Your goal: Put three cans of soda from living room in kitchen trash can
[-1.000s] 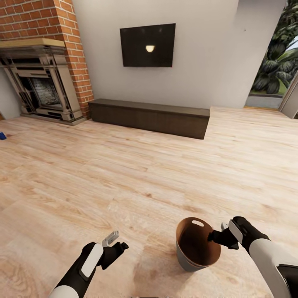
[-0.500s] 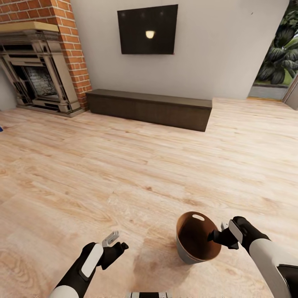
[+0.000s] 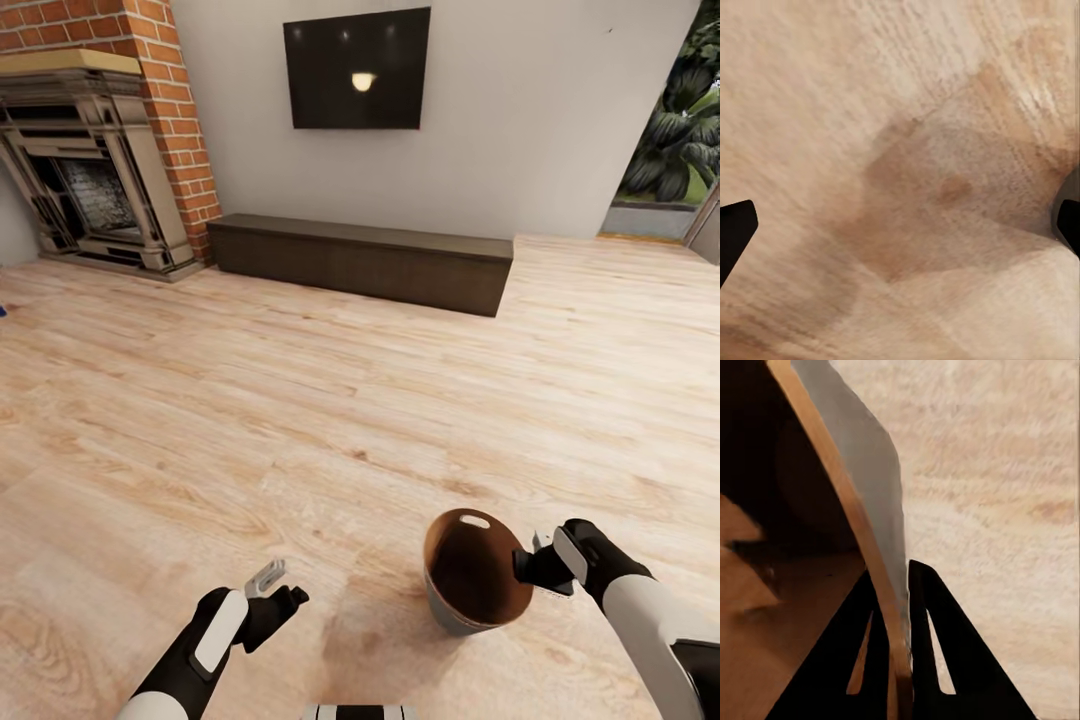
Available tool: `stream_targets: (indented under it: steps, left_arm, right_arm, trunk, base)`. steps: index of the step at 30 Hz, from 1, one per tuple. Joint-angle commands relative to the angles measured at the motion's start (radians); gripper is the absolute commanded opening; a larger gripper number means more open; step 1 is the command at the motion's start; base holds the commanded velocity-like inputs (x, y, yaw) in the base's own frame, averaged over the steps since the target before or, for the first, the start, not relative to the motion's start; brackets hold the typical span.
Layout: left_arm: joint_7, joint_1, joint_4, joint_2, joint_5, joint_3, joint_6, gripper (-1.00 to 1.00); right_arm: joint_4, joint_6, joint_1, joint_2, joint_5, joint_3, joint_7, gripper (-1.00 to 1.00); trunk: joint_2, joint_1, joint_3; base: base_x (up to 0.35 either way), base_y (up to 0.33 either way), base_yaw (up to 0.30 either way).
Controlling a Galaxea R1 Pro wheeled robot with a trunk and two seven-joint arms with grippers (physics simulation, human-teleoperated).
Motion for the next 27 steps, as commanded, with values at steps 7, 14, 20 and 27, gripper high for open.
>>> stream_targets:
  steps: [7, 14, 20, 27]
  left_arm:
    - [0.002, 0.002, 0.005, 0.001, -0.002, -0.044, -0.009, 1.00]
    - [0.001, 0.002, 0.006, 0.003, -0.001, -0.057, -0.011, 1.00]
    - [0.001, 0.002, 0.006, 0.003, -0.003, -0.059, -0.011, 1.00]
    - [0.002, 0.007, 0.005, 0.002, -0.002, -0.060, -0.046, 1.00]
  right_arm:
    - [-0.075, -0.006, 0.013, -0.009, 0.029, 0.008, 0.069, -1.00]
    - [-0.092, -0.010, 0.015, -0.014, 0.034, 0.015, 0.090, -1.00]
    - [-0.094, -0.009, 0.016, -0.015, 0.035, 0.018, 0.091, -1.00]
    - [-0.096, -0.013, 0.017, -0.017, 0.036, 0.021, 0.095, -1.00]
  trunk:
    - [0.002, -0.003, 0.027]
    - [0.003, -0.006, 0.054]
    - [0.005, -0.009, 0.077]
    - [0.006, -0.012, 0.104]
  base:
    - [0.000, 0.000, 0.000]
    - [0.000, 0.000, 0.000]
    - [0.000, 0.000, 0.000]
    - [0.000, 0.000, 0.000]
